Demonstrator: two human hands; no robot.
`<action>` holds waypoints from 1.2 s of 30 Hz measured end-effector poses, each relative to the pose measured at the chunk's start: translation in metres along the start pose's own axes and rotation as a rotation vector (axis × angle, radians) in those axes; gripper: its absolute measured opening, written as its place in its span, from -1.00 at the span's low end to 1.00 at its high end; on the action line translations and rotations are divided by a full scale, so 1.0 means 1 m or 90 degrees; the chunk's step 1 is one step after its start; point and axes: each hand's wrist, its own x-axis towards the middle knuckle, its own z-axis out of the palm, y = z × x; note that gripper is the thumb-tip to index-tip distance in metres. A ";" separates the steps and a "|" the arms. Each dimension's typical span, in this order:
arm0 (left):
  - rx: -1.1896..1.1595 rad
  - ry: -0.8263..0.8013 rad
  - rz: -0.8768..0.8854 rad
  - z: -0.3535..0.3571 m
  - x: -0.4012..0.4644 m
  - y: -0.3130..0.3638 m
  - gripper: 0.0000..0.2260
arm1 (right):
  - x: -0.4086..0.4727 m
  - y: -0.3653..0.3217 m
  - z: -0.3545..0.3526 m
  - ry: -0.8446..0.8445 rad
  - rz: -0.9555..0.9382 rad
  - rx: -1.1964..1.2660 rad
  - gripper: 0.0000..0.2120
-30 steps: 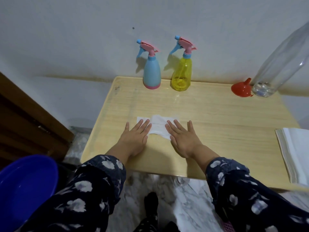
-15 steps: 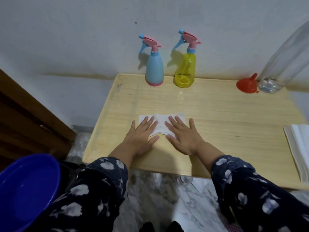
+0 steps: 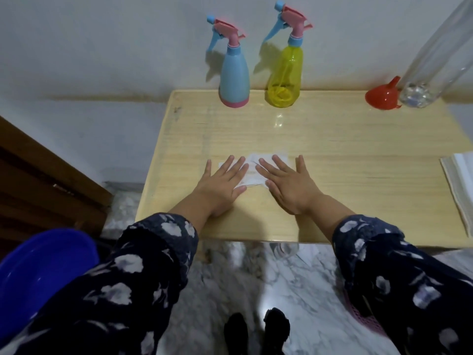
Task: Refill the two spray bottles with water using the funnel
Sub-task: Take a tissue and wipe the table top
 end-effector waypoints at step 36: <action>0.014 0.052 0.089 0.040 -0.093 0.046 -0.25 | -0.124 -0.055 0.032 0.024 0.049 -0.010 -0.26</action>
